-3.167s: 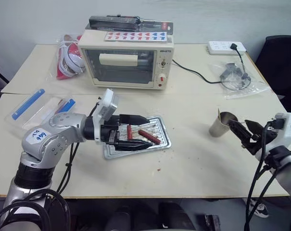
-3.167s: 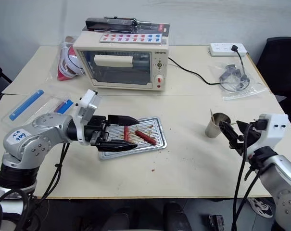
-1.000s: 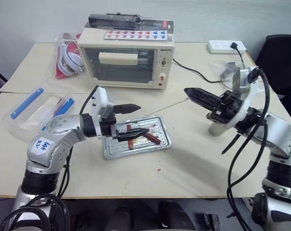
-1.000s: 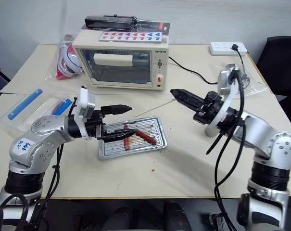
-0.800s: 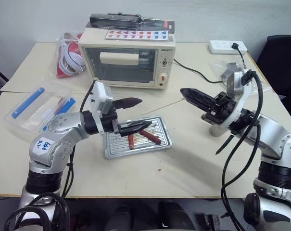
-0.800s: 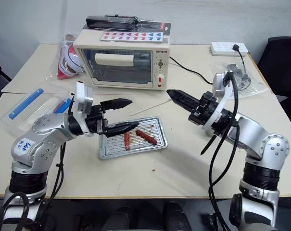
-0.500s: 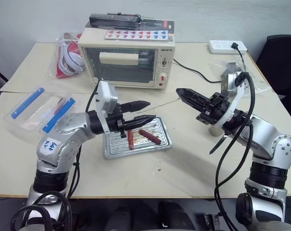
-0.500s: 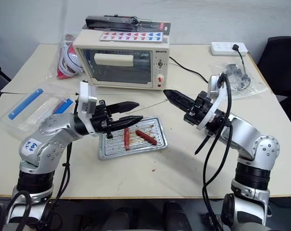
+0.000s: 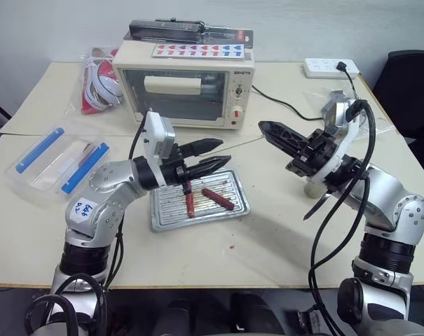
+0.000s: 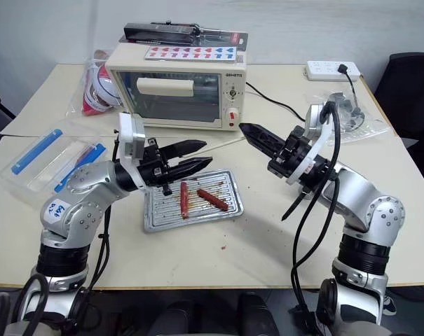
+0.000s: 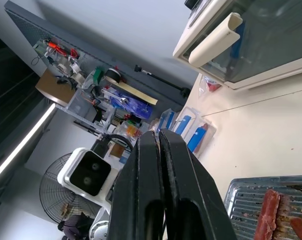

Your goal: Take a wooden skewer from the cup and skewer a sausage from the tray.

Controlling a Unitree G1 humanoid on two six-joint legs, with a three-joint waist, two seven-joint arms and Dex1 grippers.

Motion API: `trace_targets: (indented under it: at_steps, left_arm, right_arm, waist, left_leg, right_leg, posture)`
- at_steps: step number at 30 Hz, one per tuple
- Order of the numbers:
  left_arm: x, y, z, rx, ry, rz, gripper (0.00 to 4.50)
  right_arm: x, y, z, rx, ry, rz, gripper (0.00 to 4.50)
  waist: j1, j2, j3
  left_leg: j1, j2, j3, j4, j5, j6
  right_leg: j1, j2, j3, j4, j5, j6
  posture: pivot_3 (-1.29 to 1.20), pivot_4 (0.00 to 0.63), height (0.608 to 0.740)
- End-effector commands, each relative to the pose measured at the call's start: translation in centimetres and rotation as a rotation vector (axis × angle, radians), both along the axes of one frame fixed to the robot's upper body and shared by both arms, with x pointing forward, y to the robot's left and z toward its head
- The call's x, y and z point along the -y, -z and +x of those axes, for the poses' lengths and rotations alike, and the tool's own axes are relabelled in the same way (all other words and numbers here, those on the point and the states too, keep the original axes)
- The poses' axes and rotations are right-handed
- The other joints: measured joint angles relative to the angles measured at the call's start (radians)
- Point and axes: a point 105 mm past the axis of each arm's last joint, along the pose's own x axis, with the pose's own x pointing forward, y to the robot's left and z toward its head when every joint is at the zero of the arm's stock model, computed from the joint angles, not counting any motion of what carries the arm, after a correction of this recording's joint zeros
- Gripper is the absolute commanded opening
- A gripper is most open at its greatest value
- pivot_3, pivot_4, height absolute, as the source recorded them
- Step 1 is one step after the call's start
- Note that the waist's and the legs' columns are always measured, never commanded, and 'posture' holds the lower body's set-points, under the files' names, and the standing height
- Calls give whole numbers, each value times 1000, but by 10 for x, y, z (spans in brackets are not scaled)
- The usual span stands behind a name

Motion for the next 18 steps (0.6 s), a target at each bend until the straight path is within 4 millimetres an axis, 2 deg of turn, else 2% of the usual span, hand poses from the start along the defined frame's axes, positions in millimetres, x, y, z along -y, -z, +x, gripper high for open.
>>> trace_targets:
  at_steps: [1,12,15,18]
  left_arm:
    - [0,-9,0,43,-7,-22,1980]
    - [5,-9,2,53,-14,-30,1980]
    - [7,-9,1,57,-11,-32,1586]
    - [7,-12,3,60,-15,-50,897]
  right_arm:
    - [3,-12,-7,55,8,25,0]
    - [-1,-22,-8,77,12,58,0]
    - [-4,-22,-9,79,11,63,0]
    - [-5,-20,-10,72,15,59,0]
  waist:
    - [0,0,0]
    - [0,0,0]
    - [0,0,0]
    - [0,0,0]
  left_leg:
    - [0,0,0,0,0,0]
    - [0,0,0,0,0,0]
    - [0,0,0,0,0,0]
    - [0,0,0,-1,0,0]
  right_leg:
    - [0,0,0,0,0,0]
    - [0,0,0,0,0,0]
    - [0,0,0,0,0,0]
    - [0,0,0,0,0,0]
  posture:
    - [0,150,740]
    - [0,150,740]
    - [0,150,740]
    - [0,150,740]
